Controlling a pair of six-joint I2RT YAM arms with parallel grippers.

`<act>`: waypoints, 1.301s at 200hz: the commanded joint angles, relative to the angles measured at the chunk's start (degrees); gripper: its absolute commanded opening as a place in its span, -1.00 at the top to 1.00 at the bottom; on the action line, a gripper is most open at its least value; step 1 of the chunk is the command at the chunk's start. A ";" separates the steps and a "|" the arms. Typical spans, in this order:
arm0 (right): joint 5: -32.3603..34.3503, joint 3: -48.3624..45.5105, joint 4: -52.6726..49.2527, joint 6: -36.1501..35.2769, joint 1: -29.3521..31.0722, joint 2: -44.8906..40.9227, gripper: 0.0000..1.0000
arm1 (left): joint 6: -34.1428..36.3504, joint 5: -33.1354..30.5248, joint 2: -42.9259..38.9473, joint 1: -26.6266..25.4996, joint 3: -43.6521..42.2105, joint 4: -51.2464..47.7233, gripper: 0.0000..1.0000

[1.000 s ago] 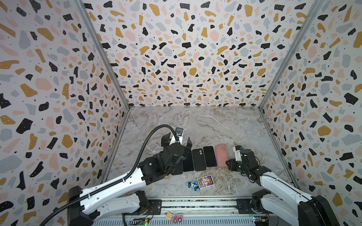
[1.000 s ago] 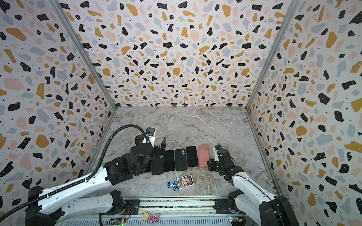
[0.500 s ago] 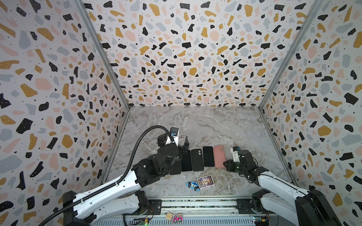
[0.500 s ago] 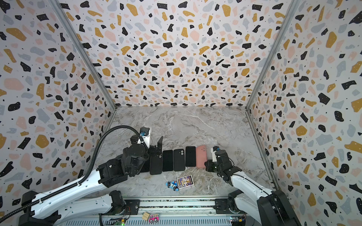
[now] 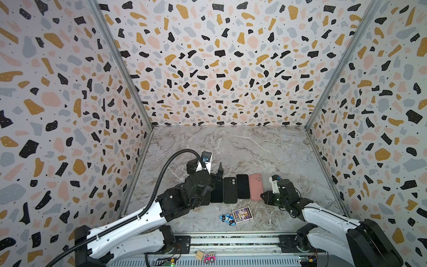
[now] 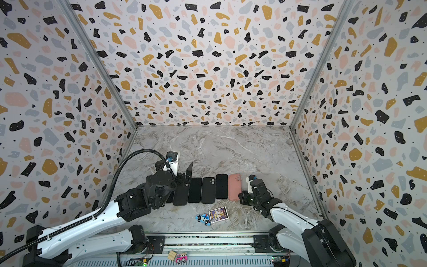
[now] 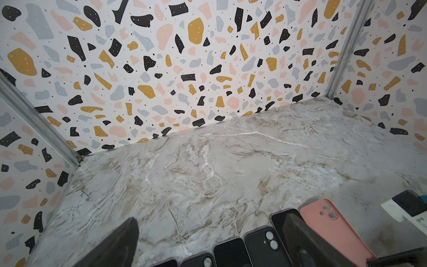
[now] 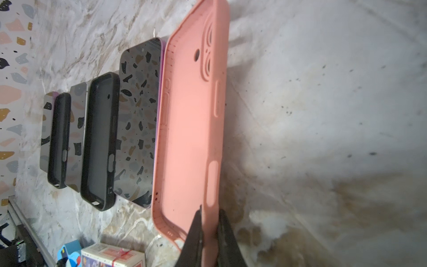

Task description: Take the phone out of the phone case

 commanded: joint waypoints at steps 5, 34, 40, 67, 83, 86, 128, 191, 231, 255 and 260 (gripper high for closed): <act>0.73 2.08 -1.54 -1.39 0.03 1.52 1.00 | -0.66 0.24 -0.83 0.34 -0.48 0.86 -0.99; 0.26 1.83 -1.37 -2.15 -0.70 1.70 0.81 | -0.73 0.02 -1.04 0.33 -0.65 0.64 -0.99; 0.05 1.74 -1.22 -2.33 -0.69 1.61 0.72 | -0.73 -0.07 -1.14 0.34 -0.65 0.64 -0.99; -0.22 2.04 -1.58 -3.45 -0.77 1.39 0.43 | -0.77 -0.20 -1.22 0.27 -0.74 0.49 -0.99; -0.14 2.58 -2.15 -4.15 -0.96 1.21 0.29 | -0.74 -0.45 -1.27 0.28 -0.66 0.38 -0.99; -0.13 2.73 -2.32 -4.26 -0.97 1.18 0.26 | -0.81 -0.50 -1.33 0.32 -0.65 0.31 -0.99; 1.55 5.27 -4.88 -6.26 -1.77 0.49 -0.18 | -1.77 -1.51 -1.83 0.35 -1.33 0.20 -0.99; 11.36 12.18 -10.07 -12.72 -1.91 -2.52 -0.90 | -4.34 -5.55 -4.82 4.73 -6.78 3.53 -0.99; 20.91 14.05 -4.61 -18.89 -3.17 -8.53 -0.98 | -4.04 -7.37 -9.72 17.82 -16.29 15.08 -0.99; 22.89 12.19 3.43 -22.31 -8.32 -10.44 -0.98 | -1.89 -7.43 -11.74 27.05 -23.19 24.38 -0.99; 22.89 11.33 5.73 -23.03 -9.73 -10.64 -0.98 | -1.61 -7.82 -12.17 29.22 -24.48 26.60 -0.99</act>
